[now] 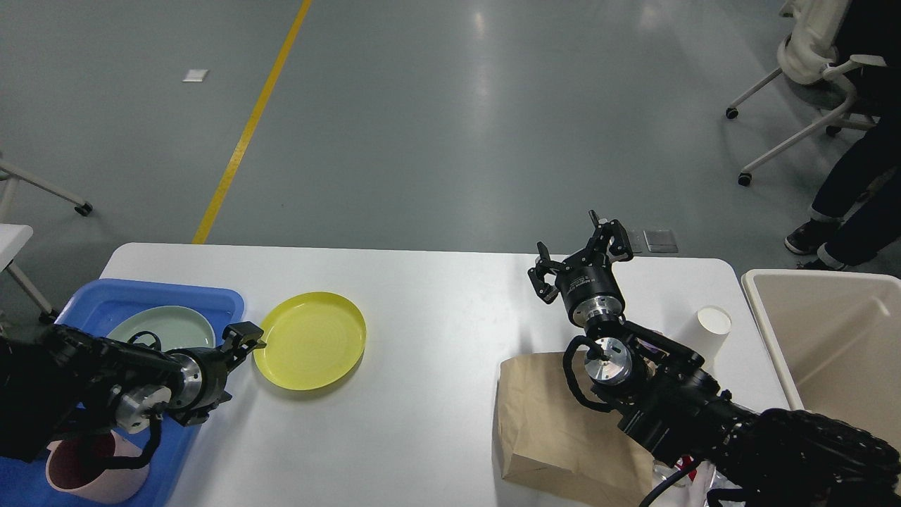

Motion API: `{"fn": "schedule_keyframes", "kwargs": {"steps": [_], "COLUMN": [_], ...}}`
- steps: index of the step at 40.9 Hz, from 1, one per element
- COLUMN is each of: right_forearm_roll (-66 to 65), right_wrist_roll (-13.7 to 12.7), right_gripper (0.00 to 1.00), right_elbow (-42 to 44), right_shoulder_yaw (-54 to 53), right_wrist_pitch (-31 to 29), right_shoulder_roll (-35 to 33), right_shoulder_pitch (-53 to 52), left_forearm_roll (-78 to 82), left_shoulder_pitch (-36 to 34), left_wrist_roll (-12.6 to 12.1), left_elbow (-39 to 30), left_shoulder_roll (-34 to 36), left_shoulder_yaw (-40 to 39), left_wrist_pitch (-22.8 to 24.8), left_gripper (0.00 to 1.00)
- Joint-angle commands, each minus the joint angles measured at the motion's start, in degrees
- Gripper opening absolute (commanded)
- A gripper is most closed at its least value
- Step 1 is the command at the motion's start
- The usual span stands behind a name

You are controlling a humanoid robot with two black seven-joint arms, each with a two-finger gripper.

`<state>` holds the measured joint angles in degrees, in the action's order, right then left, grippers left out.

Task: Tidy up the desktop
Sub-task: 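Reach the left gripper to the yellow plate rim and grasp it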

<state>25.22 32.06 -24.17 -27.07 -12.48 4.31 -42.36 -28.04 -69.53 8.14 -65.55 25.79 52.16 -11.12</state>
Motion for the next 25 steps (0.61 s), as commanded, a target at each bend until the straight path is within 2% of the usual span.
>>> {"fn": "schedule_keyframes", "kwargs": {"steps": [1, 9, 16, 22, 25], "right_forearm_roll": [0.0, 0.0, 0.0, 0.0, 0.0], "right_wrist_roll": [0.0, -0.1, 0.0, -0.1, 0.0], "right_gripper": [1.00, 1.00, 1.00, 1.00, 1.00], "right_elbow": [0.0, 0.0, 0.0, 0.0, 0.0], "right_shoulder_yaw": [0.0, 0.0, 0.0, 0.0, 0.0], "right_wrist_pitch": [0.0, 0.0, 0.0, 0.0, 0.0], "right_shoulder_roll": [0.0, 0.0, 0.0, 0.0, 0.0], "right_shoulder_pitch": [0.0, 0.0, 0.0, 0.0, 0.0], "left_forearm_roll": [0.0, 0.1, 0.1, 0.1, 0.1], "left_shoulder_pitch": [2.3, 3.5, 5.5, 5.8, 6.2], "left_wrist_roll": [-1.2, -1.3, -1.4, -1.4, -1.4], "left_elbow": [0.8, 1.0, 4.0, 4.4, 4.5], "left_shoulder_roll": [-1.8, -3.5, -5.7, -6.0, -6.1], "left_shoulder_yaw": [-4.1, -5.4, -5.4, -5.4, -5.4], "left_wrist_pitch": [-4.1, -4.6, -5.3, -6.6, -6.6], "left_gripper": [0.91, 0.76, 0.65, 0.60, 0.53]}}
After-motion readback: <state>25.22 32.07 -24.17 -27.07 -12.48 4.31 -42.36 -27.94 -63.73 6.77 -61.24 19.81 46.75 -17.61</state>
